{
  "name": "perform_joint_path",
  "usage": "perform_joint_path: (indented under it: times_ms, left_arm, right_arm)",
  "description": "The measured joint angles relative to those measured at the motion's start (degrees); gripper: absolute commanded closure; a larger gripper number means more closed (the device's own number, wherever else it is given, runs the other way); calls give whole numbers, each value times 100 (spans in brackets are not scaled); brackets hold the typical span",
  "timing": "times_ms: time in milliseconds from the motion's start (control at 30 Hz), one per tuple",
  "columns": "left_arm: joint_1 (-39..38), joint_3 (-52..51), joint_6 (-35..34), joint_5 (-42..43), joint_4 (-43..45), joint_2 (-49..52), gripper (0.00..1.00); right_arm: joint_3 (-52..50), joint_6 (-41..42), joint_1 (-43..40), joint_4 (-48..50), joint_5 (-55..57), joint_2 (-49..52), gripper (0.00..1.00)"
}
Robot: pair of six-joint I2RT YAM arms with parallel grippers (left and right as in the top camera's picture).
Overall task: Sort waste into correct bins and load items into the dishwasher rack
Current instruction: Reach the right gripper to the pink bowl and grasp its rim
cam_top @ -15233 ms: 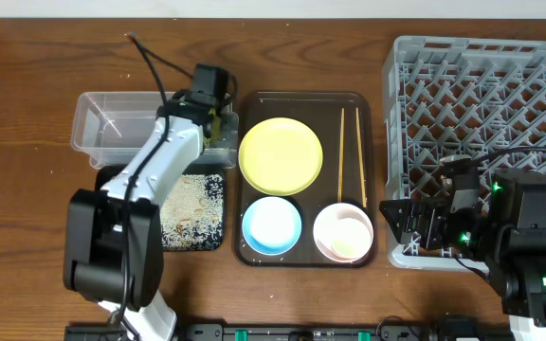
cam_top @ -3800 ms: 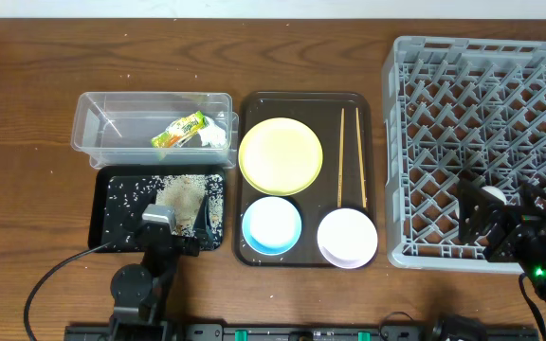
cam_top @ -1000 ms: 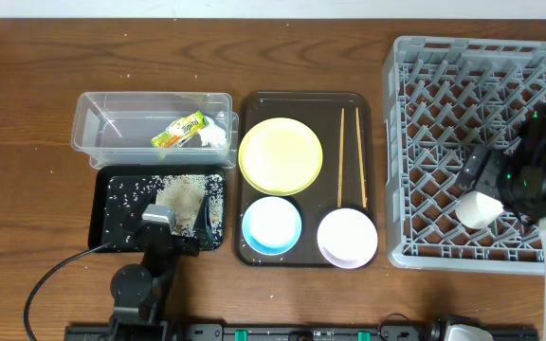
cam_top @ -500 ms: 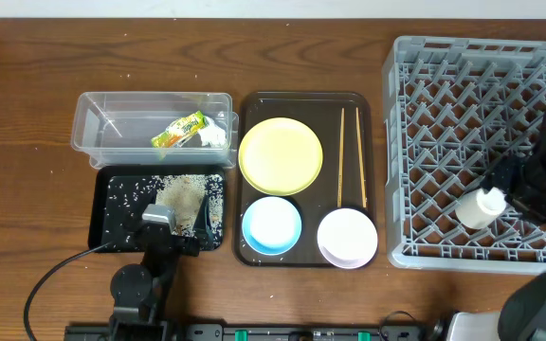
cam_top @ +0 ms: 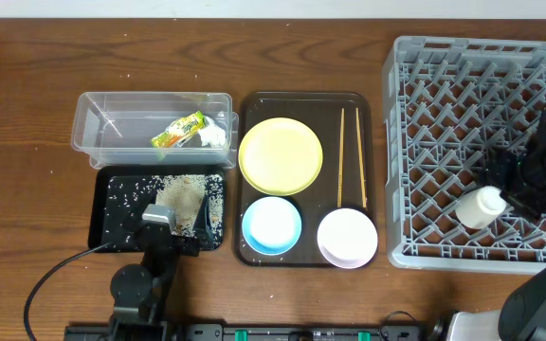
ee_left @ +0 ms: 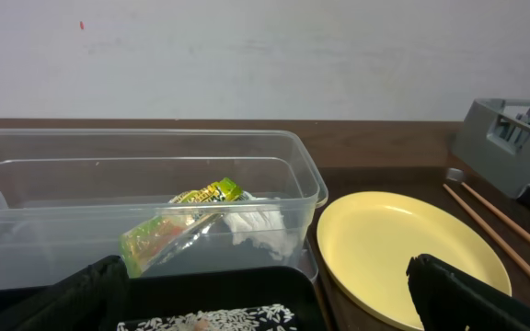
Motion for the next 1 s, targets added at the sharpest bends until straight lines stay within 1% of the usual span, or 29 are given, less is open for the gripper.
perform_joint_path:
  times_ms: [67,233,333,467,533,700,800,833,967,1000]
  left_arm:
    - [0,0,0,0,0,0,1]
    - [0,0,0,0,0,0,1]
    - [0,0,0,0,-2,0,1]
    - [0,0,0,0,0,0,1]
    - [0,0,0,0,0,0,1]
    - [0,0,0,0,0,0,1]
    - [0,0,0,0,0,0,1]
    - [0,0,0,0,0,0,1]
    - [0,0,0,0,0,0,1]
    - [0,0,0,0,0,0,1]
  right_arm:
    - [-4,-227,149,35,-262,-7,28]
    - [-17,-599,929,179,-603,-236,26]
    - [-33,-800,1392,326,-780,-638,26]
    - [-33,-1123,2072,494,-1228,-1360,21]
    - [-33,-1231,2511,533,-1388,-1663,20]
    - [-33,-1255,3338,551,-1554,-1895,20]
    - [-37,-1233,3794,640,-1576,-1840,22]
    - [-44,-1220,3928,699,-1572,-1808,24]
    - [-157,-1060,4553,973,-1414,-1499,41]
    - [-216,-979,4721,1021,-1290,-1353,44]
